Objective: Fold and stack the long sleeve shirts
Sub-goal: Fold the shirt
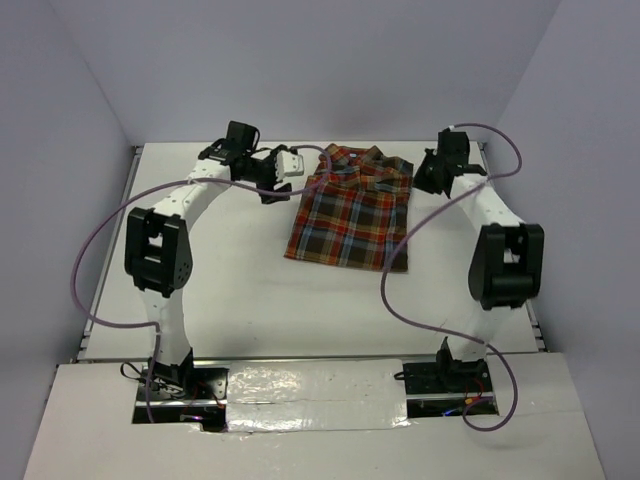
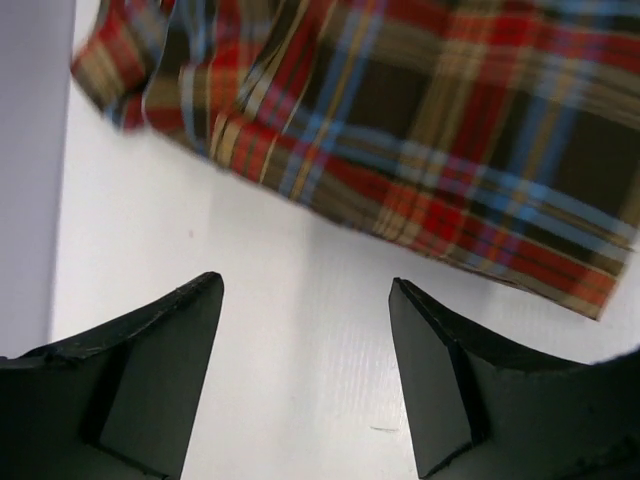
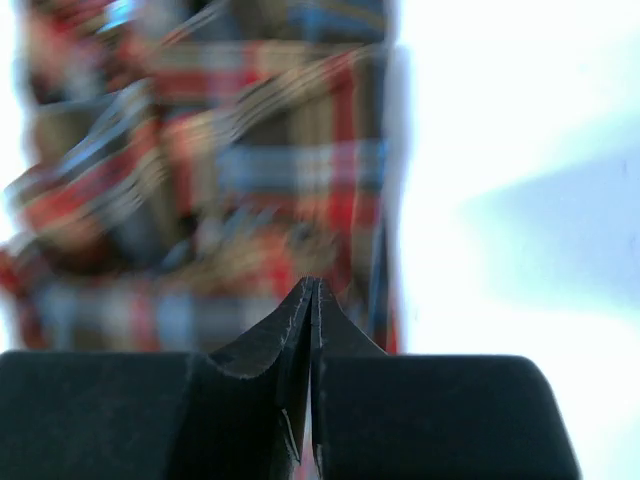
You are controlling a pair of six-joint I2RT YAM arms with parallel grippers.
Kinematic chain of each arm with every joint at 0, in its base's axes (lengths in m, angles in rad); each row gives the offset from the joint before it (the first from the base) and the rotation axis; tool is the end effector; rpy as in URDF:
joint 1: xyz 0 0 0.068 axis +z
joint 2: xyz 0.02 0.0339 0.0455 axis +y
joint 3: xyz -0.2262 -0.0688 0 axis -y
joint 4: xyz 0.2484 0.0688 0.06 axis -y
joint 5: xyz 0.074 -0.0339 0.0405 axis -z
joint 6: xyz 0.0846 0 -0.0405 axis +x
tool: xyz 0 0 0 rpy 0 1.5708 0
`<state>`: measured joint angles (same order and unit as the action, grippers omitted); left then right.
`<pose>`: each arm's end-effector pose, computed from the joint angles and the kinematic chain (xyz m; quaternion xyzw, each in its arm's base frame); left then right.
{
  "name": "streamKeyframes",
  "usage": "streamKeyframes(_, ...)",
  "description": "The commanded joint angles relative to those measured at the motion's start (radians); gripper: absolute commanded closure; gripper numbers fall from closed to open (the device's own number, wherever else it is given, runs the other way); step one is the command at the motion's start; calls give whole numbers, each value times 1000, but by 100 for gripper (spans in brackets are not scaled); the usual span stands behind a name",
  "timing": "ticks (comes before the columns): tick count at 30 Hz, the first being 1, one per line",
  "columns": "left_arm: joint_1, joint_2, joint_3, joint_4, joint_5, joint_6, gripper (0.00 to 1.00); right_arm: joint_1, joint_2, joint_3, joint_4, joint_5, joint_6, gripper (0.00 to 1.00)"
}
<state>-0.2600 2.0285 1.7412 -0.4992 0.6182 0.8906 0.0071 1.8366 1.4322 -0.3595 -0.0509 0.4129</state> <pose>0.4475 -0.1698 0.2024 0.5765 0.6753 -0.1544 0.4333 0.4458 0.0075 0.1795 0.1755 0.9026 0.1047 0.3790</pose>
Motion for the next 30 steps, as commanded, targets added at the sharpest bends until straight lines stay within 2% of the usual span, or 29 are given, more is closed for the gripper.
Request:
streamKeyframes(1, -36, -76, 3, -194, 242, 390, 19, 10, -134, -102, 91, -154, -7, 93)
streamKeyframes(3, -56, -42, -5, 36, 265, 130, 18, 13, -108, -113, 112, -256, 30, 94)
streamKeyframes(4, -71, -22, 1, 151, 264, -189, 21, 17, -93, -130, 155, -277, 74, 96)
streamKeyframes(5, -74, 33, 14, 321, 267, -325, 23, 17, -67, -139, 184, -321, 99, 97)
streamKeyframes(6, -77, 85, 39, 397, 256, -564, 27, 25, -31, -148, 239, -369, 139, 98)
streamKeyframes(9, -78, 153, 76, 589, 154, -836, 32, 25, 35, -113, 280, -385, 199, 100)
streamKeyframes(13, -79, 210, 86, 619, 26, -871, 41, 18, 157, -24, 260, -328, 219, 100)
streamKeyframes(15, -79, 237, 92, 620, -96, -878, 47, 10, 185, 0, 242, -276, 228, 100)
streamKeyframes(20, -81, 332, 175, 502, -322, -865, 53, -36, 223, -1, 205, -176, 253, 100)
streamKeyframes(25, -79, 325, 103, 533, -348, -849, 51, -41, 279, 27, 179, -176, 211, 100)
streamKeyframes(30, -79, 319, 124, 542, -311, -858, 44, -42, 286, 77, 162, -208, 161, 100)
